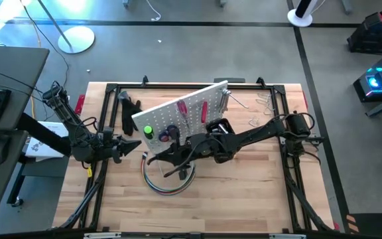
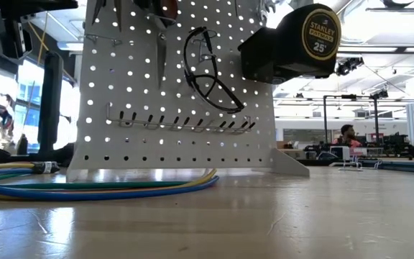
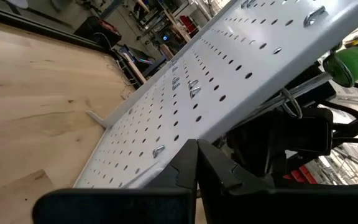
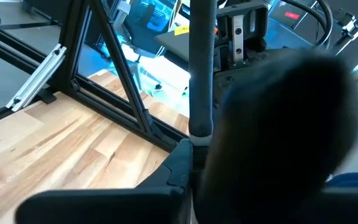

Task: Hang tools onto peg board
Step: Hang the plier on the peg board

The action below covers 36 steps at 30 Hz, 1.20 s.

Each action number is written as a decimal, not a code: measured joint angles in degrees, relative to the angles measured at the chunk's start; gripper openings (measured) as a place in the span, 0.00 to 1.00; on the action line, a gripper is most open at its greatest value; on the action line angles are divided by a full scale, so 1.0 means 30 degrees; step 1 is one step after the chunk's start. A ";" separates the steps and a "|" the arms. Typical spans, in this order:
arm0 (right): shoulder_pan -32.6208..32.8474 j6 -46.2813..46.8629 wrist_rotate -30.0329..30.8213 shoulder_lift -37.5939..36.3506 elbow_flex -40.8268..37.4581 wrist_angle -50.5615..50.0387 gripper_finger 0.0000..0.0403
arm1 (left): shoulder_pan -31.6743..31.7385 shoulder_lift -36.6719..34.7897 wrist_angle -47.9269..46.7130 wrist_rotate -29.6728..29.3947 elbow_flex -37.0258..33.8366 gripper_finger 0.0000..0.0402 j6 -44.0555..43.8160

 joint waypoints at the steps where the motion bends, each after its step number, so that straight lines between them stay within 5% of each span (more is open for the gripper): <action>1: -0.0005 0.0005 -0.0014 0.0000 0.0000 -0.0009 0.09 | 0.0000 0.0000 0.0000 -0.0001 0.0000 0.00 0.0000; 8: 0.0026 0.0022 0.0201 0.0000 0.0000 0.0302 0.17 | 0.0000 0.0028 -0.0006 -0.0021 0.0000 0.00 0.0179; 21: 0.0396 -0.0202 0.1014 -0.0022 0.0007 0.0647 0.04 | 0.0000 0.0095 -0.0015 -0.0424 0.0000 0.00 0.0386; 36: 0.0454 0.0347 0.2075 -0.0015 0.0007 0.0520 0.11 | 0.0000 0.0095 0.0000 -0.0417 0.0000 0.00 0.0355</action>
